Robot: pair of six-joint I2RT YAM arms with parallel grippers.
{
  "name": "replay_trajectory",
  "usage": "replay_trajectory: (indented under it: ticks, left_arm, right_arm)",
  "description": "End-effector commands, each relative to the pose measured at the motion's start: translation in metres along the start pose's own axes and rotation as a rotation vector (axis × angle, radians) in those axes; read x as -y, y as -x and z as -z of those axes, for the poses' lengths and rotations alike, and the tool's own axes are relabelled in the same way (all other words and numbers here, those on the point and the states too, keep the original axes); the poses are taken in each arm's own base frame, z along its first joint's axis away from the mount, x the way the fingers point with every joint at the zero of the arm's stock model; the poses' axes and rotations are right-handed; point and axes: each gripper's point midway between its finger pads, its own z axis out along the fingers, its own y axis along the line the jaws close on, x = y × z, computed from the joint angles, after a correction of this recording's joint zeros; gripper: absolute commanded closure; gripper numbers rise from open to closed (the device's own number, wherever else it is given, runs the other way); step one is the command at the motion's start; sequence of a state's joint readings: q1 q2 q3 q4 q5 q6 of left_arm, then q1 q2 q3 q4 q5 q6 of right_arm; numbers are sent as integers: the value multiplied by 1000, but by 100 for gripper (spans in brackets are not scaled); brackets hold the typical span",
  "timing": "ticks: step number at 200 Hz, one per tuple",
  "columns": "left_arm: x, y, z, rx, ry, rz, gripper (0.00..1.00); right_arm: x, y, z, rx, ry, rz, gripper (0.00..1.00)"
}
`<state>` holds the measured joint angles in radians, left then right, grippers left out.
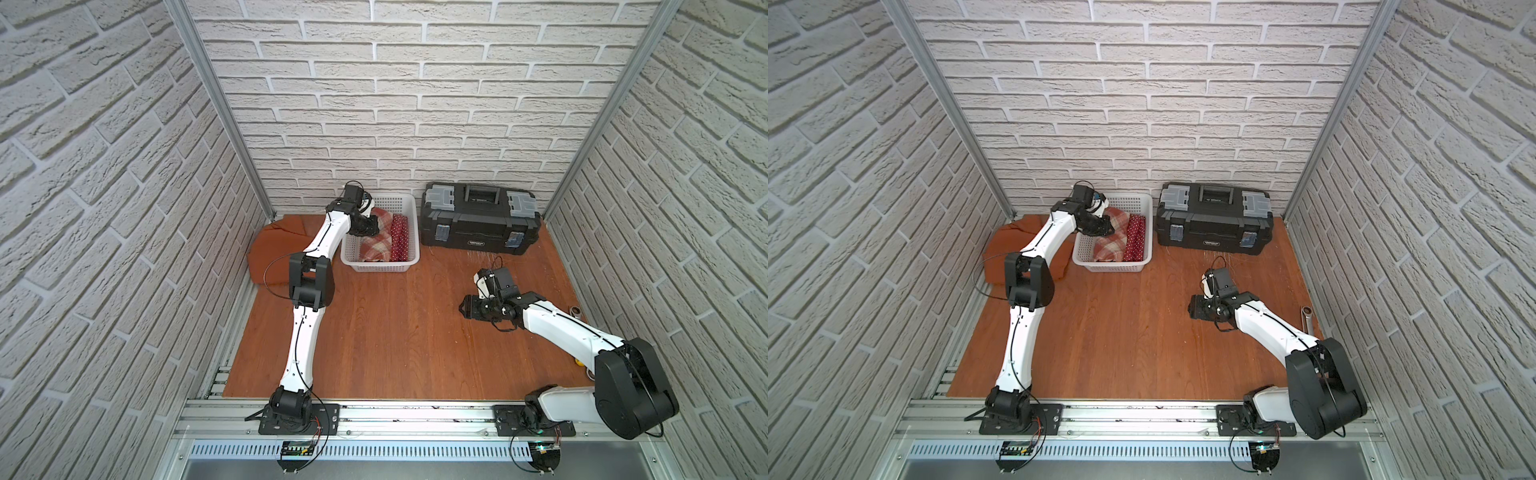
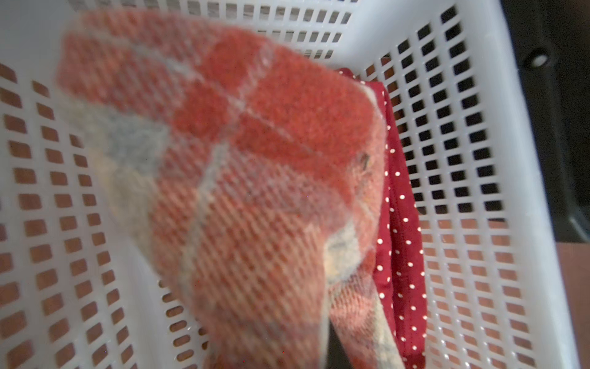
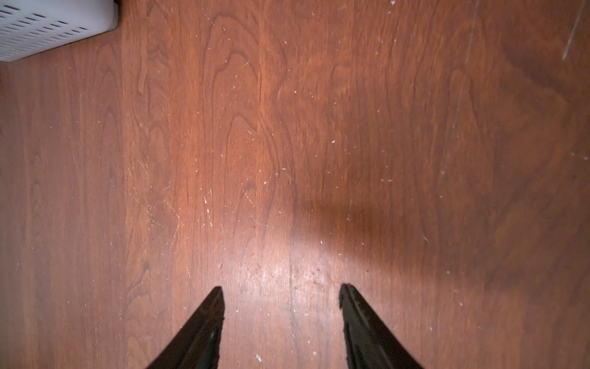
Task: Roll up the skirts
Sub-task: Place the skirt in the basket.
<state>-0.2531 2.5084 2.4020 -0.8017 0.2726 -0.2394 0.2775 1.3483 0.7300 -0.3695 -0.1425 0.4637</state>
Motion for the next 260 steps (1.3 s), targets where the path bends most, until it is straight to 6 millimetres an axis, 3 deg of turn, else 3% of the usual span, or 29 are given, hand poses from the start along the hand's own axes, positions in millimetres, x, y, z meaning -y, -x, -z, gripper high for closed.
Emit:
replay_trajectory:
  ticks: [1,22,36,61,80,100,107,113,127,161,203,260]
  left_arm:
    - [-26,-25,-12,-90,163,-73,100]
    - [-42,-33,-19,-120,254,-126,100]
    - [-47,-35,-21,-136,313,-182,81]
    - [-49,-39,-24,-157,369,-245,72]
    - [-50,-39,-24,-150,392,-254,50]
    - [-47,-35,-22,-127,439,-308,33]
    - [-43,-34,-21,-120,446,-332,18]
    - [-41,-32,-20,-110,454,-339,10]
    - [-38,-27,-15,-94,471,-356,2]
    - [-25,-4,8,13,548,-401,2]
    - [-9,28,52,148,645,-436,2]
    - [-1,40,89,190,683,-423,2]
  right_arm:
    - [-5,2,0,15,34,9,41]
    - [-6,3,0,16,42,12,41]
    - [-7,2,0,15,47,13,41]
    - [-11,3,0,15,68,14,41]
    - [-14,3,2,15,83,19,41]
    - [-16,3,5,22,99,25,40]
    - [-17,2,5,23,104,28,40]
    - [-18,2,6,24,111,30,39]
    - [-20,3,8,31,120,33,38]
    - [-21,3,9,38,124,36,38]
    - [-20,3,10,44,121,35,38]
    - [-22,3,11,49,128,41,38]
